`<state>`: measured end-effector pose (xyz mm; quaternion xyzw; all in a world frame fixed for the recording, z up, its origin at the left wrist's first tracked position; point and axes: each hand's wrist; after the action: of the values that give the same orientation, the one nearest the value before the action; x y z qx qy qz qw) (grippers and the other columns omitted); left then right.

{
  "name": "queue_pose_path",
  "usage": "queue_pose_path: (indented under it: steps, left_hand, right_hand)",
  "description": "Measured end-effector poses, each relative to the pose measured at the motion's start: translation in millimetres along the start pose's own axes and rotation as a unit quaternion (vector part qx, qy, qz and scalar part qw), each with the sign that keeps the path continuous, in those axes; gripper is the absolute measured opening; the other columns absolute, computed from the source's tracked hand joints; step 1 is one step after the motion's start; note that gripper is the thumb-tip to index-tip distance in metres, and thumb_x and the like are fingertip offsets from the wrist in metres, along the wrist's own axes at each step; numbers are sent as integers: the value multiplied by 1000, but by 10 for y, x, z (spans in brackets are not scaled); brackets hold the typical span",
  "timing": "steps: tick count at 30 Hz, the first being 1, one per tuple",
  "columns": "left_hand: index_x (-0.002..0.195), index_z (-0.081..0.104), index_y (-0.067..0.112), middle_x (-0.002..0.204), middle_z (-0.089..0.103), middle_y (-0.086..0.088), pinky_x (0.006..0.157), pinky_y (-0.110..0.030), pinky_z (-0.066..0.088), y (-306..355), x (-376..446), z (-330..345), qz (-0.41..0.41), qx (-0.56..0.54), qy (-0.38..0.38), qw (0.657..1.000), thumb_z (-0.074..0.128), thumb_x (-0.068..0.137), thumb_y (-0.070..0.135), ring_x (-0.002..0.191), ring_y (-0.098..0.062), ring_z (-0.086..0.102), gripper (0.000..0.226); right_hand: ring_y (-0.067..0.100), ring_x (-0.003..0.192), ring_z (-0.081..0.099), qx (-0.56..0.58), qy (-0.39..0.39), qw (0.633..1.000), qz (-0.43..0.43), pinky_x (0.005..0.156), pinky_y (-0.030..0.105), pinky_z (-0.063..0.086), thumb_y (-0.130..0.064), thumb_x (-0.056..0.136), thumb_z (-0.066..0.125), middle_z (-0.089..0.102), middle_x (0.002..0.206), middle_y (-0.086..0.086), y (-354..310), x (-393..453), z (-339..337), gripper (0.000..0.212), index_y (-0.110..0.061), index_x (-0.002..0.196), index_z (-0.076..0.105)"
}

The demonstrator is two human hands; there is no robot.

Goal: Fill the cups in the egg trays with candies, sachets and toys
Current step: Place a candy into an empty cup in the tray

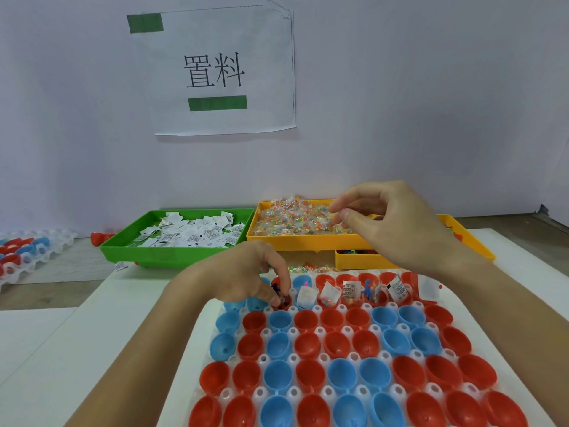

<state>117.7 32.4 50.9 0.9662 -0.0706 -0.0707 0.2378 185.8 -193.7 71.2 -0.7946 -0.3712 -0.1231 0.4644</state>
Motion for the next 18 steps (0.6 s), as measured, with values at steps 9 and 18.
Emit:
queue_pose_path:
  steps: [9,18]
  left_hand:
    - [78,75,38,99,63,24,100,-37,47,30,-19,-15,5,1,-4,1000,79,81,31,103,-1,56,9]
    - [92,70,35,103,62,23,84,-13,43,-84,28,-10,22,-15,18,999,82,79,25,102,4,53,20]
  right_hand:
    - [0,82,70,-2,1,1000,-2,73,8,51,-15,93,66,75,82,-13,-4,4,-17,18,-31,90,74]
    - [-2,83,69,-14,-1,1000,-3,73,3,48,-16,93,66,74,83,-15,-8,5,-27,19,-33,90,74]
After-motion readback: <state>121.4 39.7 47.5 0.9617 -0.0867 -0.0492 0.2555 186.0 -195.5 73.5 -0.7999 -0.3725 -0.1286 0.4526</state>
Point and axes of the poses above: each hand's wrist, its own x-axis towards the middle knuckle, its own z-axis out of the palm, y = z × x
